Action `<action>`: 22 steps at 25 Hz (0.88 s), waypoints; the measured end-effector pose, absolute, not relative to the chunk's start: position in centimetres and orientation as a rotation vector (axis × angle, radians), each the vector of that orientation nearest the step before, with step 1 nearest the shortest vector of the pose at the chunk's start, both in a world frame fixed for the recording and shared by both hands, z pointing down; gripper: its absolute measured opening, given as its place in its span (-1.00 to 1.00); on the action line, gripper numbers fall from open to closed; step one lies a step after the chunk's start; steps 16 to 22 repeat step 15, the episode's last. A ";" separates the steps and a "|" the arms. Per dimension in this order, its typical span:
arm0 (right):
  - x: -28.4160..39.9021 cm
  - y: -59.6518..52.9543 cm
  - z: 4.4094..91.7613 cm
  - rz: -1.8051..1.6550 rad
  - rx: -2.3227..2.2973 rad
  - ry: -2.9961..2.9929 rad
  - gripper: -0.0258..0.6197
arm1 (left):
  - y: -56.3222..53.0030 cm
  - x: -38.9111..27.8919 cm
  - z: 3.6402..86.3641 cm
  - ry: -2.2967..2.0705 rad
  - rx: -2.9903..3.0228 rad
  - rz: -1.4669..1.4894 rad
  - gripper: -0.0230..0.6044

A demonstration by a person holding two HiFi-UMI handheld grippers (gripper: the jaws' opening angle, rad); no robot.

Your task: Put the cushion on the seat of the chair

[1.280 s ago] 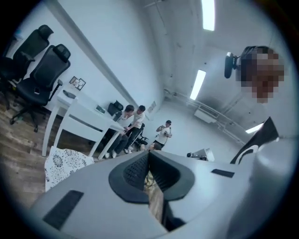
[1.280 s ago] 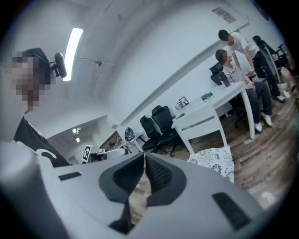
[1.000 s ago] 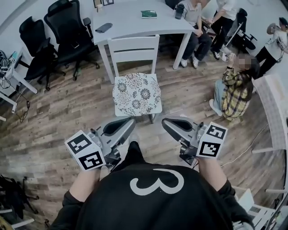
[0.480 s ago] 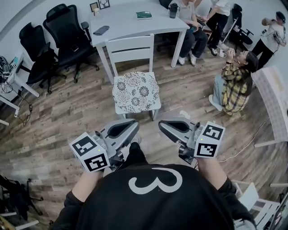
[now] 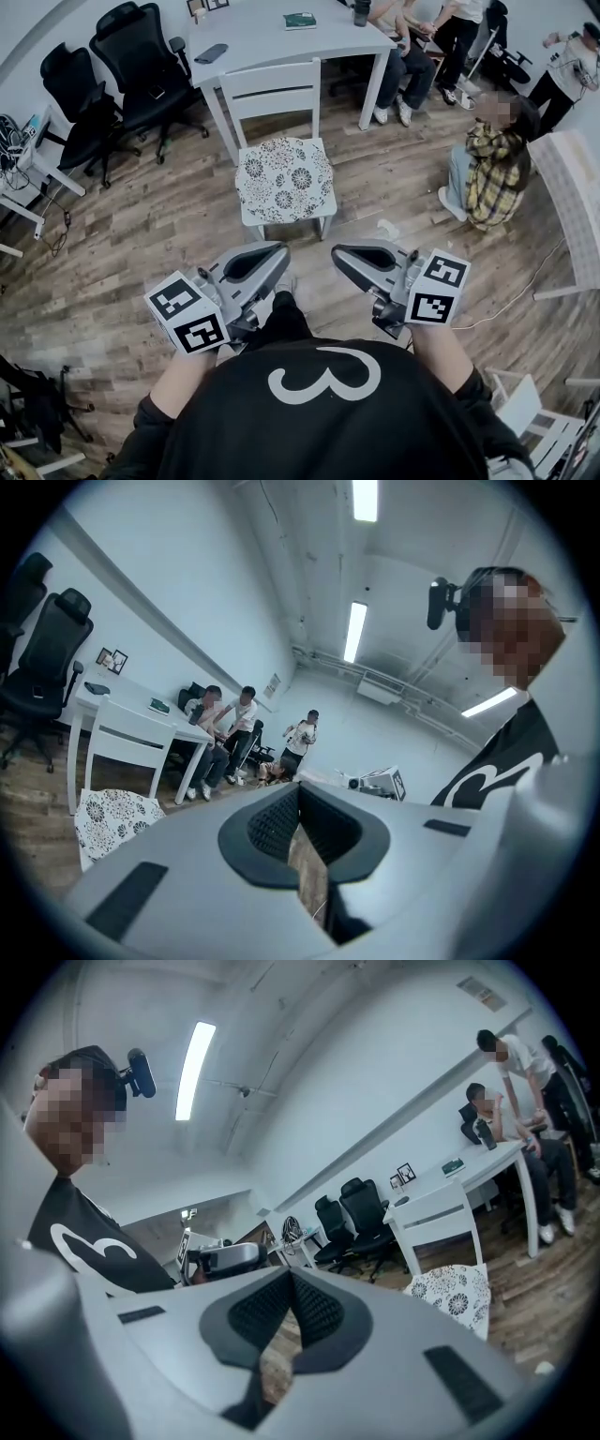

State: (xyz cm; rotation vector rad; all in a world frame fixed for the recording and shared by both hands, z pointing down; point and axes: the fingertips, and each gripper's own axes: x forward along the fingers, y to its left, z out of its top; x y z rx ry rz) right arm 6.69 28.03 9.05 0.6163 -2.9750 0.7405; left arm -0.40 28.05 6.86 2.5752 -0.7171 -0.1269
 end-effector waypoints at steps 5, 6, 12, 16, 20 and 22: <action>6.6 28.3 8.8 0.737 0.614 -2.979 -0.90 | 28.5 -0.3 6.6 -0.715 2.584 -0.111 -0.88; 6.6 28.3 8.7 0.736 0.612 -2.979 -0.90 | 28.6 -0.3 6.6 -0.718 2.583 -0.110 -0.88; 6.7 28.9 8.9 0.727 0.610 -2.983 -0.90 | 29.1 -0.7 7.0 -0.744 2.568 -0.121 -0.88; 6.4 28.7 9.2 0.731 0.612 -2.983 -0.90 | 28.8 -1.0 7.4 -0.748 2.556 -0.127 -0.88; 6.4 28.7 9.2 0.731 0.612 -2.983 -0.90 | 28.8 -1.0 7.4 -0.748 2.556 -0.127 -0.88; 6.4 28.7 9.2 0.731 0.612 -2.983 -0.90 | 28.8 -1.0 7.4 -0.748 2.556 -0.127 -0.88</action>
